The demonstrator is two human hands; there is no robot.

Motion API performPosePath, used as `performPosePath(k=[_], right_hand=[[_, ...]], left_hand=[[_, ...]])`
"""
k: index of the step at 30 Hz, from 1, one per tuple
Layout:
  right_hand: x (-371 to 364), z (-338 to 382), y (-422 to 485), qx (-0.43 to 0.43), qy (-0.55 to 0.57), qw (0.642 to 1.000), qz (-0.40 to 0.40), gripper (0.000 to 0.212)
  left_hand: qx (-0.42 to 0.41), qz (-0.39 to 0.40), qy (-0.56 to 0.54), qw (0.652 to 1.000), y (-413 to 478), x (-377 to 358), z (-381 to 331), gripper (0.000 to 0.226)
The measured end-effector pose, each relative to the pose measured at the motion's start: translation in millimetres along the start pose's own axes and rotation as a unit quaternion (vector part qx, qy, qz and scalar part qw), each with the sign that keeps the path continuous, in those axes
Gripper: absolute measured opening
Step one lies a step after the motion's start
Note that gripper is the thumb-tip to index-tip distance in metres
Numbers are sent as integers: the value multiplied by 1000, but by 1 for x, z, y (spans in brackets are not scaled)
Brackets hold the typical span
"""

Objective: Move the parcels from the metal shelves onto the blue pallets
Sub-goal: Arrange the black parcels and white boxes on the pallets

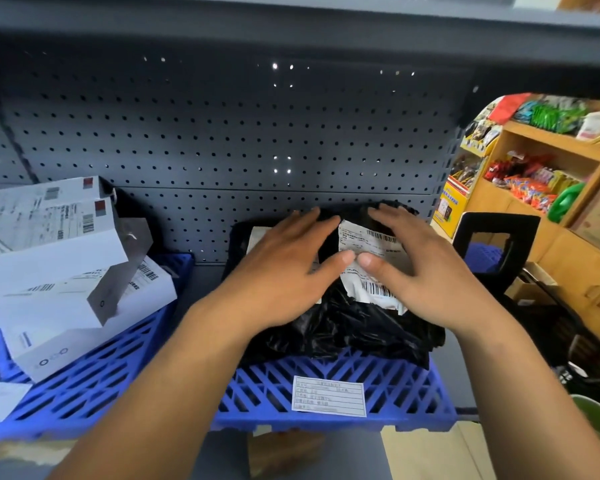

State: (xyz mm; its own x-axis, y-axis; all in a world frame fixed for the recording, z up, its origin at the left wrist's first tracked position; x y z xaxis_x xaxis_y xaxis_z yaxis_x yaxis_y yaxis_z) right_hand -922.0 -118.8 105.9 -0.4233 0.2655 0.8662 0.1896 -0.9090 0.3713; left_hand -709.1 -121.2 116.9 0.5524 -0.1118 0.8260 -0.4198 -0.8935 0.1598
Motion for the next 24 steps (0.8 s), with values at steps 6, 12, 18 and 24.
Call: performPosePath(k=[6, 12, 18, 24], right_hand=[[-1, -15, 26, -23, -14, 997, 67, 113], [-5, -21, 29, -32, 4, 994, 101, 118], [-7, -20, 30, -32, 0, 990, 135, 106], [-14, -22, 28, -51, -5, 985, 165, 108]], left_hand=[[0, 54, 47, 997, 28, -14, -13, 69], [-4, 77, 63, 995, 28, -18, -8, 64], [8, 92, 76, 993, 33, -25, 0, 62], [14, 86, 90, 992, 35, -29, 2, 62]])
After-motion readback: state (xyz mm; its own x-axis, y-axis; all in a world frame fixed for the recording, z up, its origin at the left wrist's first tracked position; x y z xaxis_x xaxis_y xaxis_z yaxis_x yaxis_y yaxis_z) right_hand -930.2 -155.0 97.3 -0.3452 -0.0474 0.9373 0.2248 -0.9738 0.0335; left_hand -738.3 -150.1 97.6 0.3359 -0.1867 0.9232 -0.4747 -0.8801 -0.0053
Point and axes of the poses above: each hand's wrist, its own y-axis towards the middle knuckle, its own x-axis out of the back of the hand, z = x × y, the point moved 2 cm from there along y, towards the middle knuckle, and after that the axes turned 6 degrees about -y, right-handed, at the moved point
